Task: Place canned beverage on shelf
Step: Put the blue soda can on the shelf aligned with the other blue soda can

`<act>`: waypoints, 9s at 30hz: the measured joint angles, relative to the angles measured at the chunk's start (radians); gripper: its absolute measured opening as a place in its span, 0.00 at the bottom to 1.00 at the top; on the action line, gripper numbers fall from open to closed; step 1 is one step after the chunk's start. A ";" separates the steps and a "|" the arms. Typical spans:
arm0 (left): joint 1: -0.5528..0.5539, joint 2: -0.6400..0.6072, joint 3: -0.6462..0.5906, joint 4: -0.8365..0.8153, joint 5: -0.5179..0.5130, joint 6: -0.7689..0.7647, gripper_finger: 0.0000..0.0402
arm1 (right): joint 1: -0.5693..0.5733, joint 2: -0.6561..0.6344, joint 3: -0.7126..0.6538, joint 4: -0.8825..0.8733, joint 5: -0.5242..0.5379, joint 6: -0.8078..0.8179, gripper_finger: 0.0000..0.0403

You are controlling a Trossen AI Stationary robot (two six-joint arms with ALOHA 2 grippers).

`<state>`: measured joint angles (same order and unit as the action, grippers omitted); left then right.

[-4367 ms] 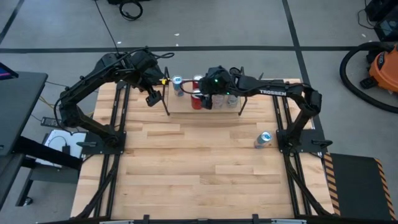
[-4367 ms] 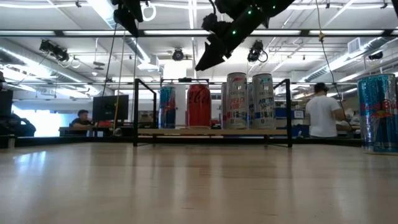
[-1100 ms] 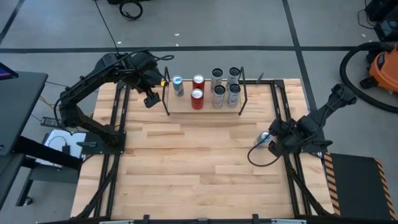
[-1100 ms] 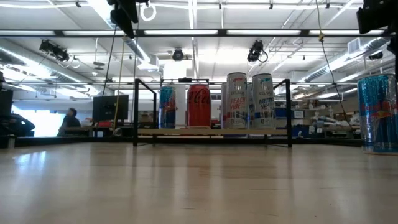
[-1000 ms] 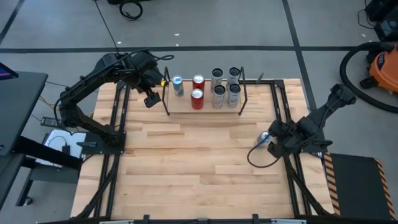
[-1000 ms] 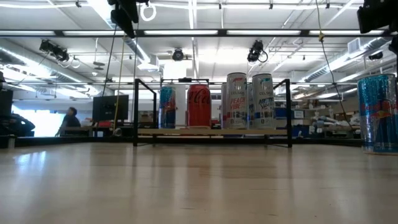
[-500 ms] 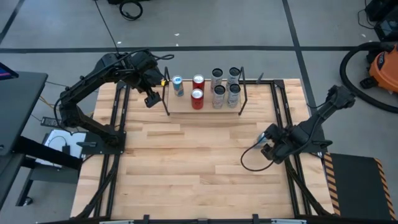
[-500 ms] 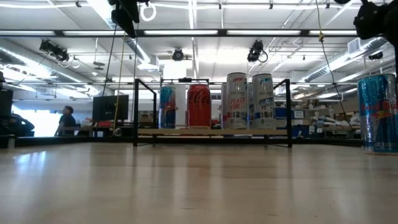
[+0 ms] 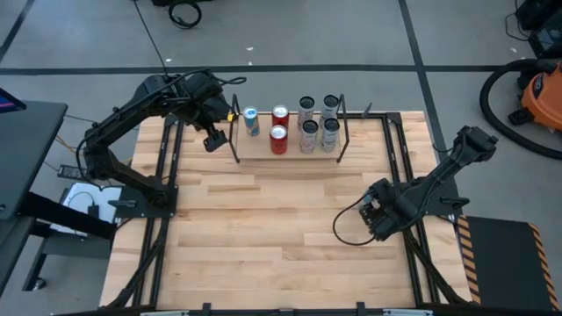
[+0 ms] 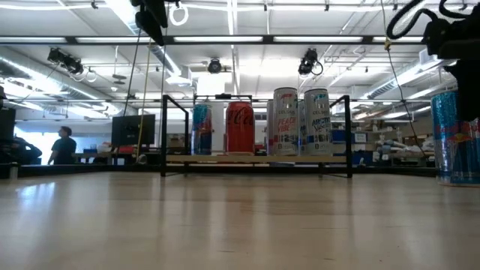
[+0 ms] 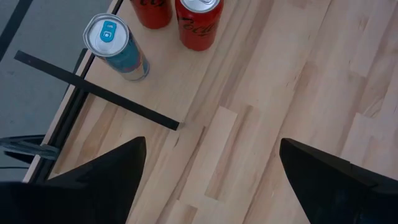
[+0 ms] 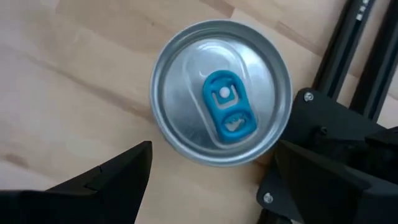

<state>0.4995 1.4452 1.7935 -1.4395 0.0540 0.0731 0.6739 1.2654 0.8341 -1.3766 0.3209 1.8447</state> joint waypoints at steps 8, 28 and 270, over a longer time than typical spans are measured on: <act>0.000 0.000 0.000 0.000 0.000 0.024 0.92 | 0.000 0.108 0.000 0.007 0.030 0.098 0.87; 0.000 0.000 0.000 0.000 0.000 0.018 0.92 | 0.001 0.309 0.000 0.026 0.150 0.225 0.86; -0.490 0.381 0.002 0.344 0.238 0.068 0.59 | -0.494 0.364 0.513 0.823 -0.398 -1.612 0.89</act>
<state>0.0098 1.8266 1.7950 -1.0956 0.2921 0.1409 0.1797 1.6289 1.3468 -0.5534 -0.0773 0.2329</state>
